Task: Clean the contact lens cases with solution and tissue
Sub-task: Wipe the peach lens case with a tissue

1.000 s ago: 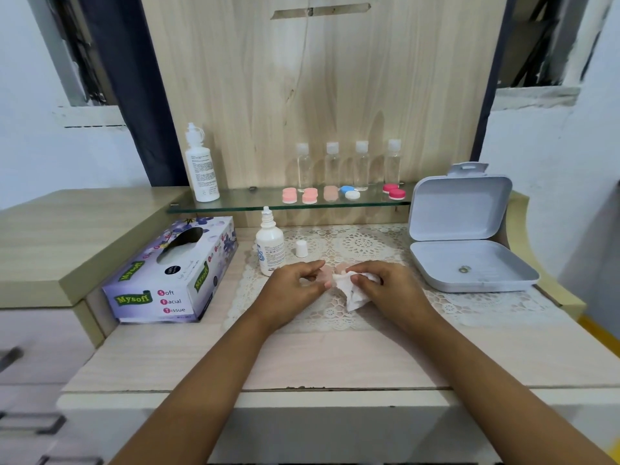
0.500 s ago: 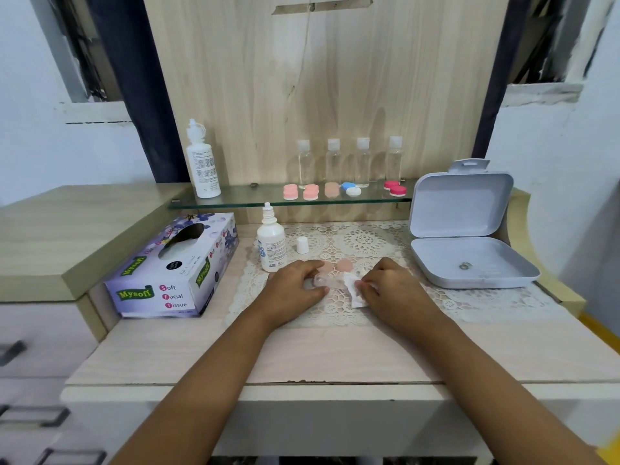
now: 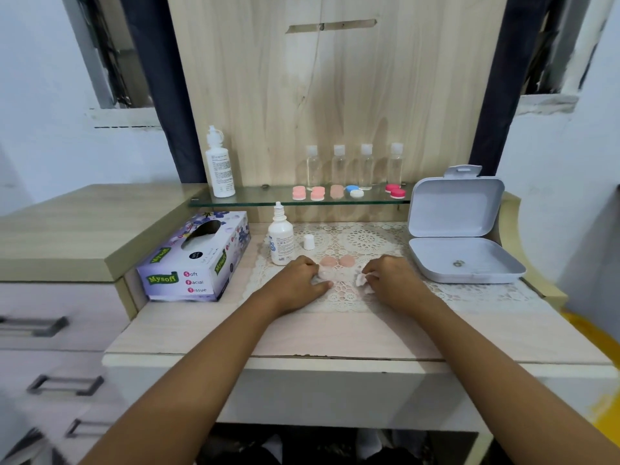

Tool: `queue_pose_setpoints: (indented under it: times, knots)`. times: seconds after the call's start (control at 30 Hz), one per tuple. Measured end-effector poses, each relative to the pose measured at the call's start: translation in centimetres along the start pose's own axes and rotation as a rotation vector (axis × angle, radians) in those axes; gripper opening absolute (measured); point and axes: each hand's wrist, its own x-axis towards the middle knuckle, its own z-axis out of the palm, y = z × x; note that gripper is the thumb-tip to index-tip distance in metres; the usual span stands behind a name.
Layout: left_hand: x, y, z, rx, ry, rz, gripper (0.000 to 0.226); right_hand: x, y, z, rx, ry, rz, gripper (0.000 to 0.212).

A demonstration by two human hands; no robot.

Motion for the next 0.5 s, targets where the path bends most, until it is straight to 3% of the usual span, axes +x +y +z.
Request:
queue_pose_setpoints:
  times: [0.2,0.5]
  knots:
    - [-3.5,0.0,-2.5,-0.066,0.026,-0.011,0.056,-0.4,-0.6,-0.5,0.111,0.066,0.054,0.024]
    - [-11.0,-2.4,-6.2,0.063,0.025,-0.009,0.05,-1.5,-6.9,0.5,0.106,0.067,-0.138,0.024]
